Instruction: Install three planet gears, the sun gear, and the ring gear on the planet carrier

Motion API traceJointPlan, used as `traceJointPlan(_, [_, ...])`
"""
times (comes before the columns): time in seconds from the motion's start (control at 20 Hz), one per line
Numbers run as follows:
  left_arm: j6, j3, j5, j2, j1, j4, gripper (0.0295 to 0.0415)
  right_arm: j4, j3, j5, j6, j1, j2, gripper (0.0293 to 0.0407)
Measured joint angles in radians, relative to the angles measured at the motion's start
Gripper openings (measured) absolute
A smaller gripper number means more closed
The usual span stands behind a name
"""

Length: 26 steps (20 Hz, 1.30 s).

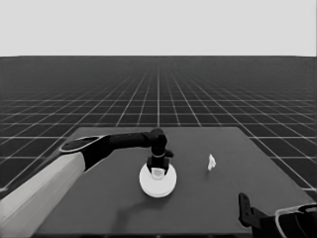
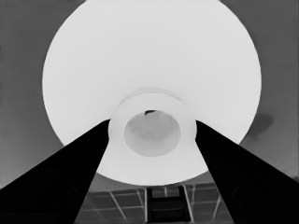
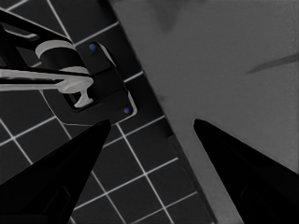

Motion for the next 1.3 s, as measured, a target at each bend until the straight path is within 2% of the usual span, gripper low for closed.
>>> traceJointPlan(1.3, [0.227,0.000,0.000,0.000,0.000,0.000,0.0348,0.000,0.000,0.000,0.000,0.000,0.000,0.0385])
